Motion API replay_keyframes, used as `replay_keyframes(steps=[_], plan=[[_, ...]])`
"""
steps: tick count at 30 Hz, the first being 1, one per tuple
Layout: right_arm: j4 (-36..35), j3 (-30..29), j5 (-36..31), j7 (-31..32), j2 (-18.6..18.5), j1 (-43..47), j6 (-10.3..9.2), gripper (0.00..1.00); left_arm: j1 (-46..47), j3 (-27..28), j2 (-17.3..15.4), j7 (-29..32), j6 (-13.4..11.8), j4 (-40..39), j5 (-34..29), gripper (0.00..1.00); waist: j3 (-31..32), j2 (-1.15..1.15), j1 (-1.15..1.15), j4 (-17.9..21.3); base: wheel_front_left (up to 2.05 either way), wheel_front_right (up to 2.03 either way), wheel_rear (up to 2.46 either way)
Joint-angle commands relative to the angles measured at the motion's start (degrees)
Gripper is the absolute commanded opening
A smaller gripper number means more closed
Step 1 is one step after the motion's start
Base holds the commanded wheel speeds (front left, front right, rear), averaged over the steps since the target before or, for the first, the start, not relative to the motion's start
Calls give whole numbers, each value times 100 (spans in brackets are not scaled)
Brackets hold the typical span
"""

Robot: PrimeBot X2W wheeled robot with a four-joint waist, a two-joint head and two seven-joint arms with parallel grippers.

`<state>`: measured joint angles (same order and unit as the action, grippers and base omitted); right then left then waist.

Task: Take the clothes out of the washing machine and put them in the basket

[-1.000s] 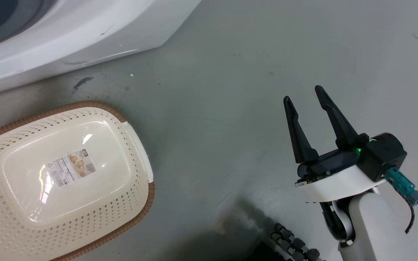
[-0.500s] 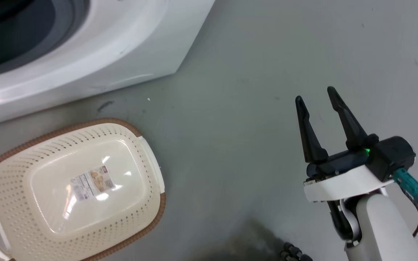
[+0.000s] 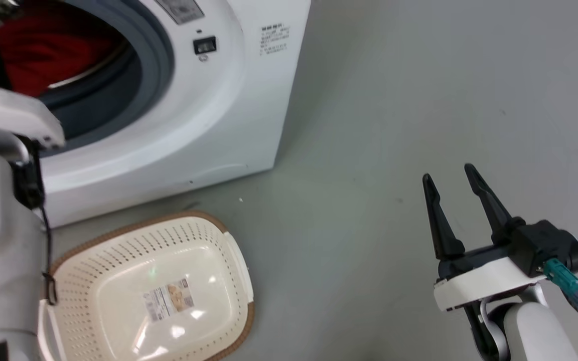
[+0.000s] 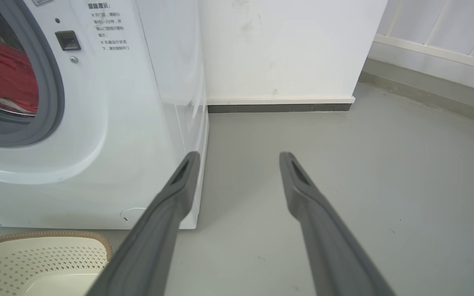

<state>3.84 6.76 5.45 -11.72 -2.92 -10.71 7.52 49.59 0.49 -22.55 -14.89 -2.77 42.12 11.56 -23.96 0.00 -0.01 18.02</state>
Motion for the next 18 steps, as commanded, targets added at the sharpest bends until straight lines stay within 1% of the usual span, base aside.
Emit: replay_keyframes(steps=[1,6,12,16,18], plan=[[-58,-40,-17,51,7,140,-6,100,-271,68,98,-43,27,-203,62,0,427,0,1,-207,0,0,0],[-148,-132,-102,205,7,379,-6,100,-880,179,369,-44,112,-721,124,0,911,0,1,-370,0,0,0],[-310,-270,-147,384,7,653,-6,100,-1534,277,684,-43,205,-1396,73,0,1332,0,1,-564,0,0,0],[-409,-376,-212,493,7,854,-6,100,-1990,235,966,-40,246,-1840,36,0,1599,0,1,-711,0,0,0],[-474,-398,-218,554,8,929,-6,100,-2191,198,1050,-38,260,-2060,24,0,1695,0,1,-778,0,0,0]])
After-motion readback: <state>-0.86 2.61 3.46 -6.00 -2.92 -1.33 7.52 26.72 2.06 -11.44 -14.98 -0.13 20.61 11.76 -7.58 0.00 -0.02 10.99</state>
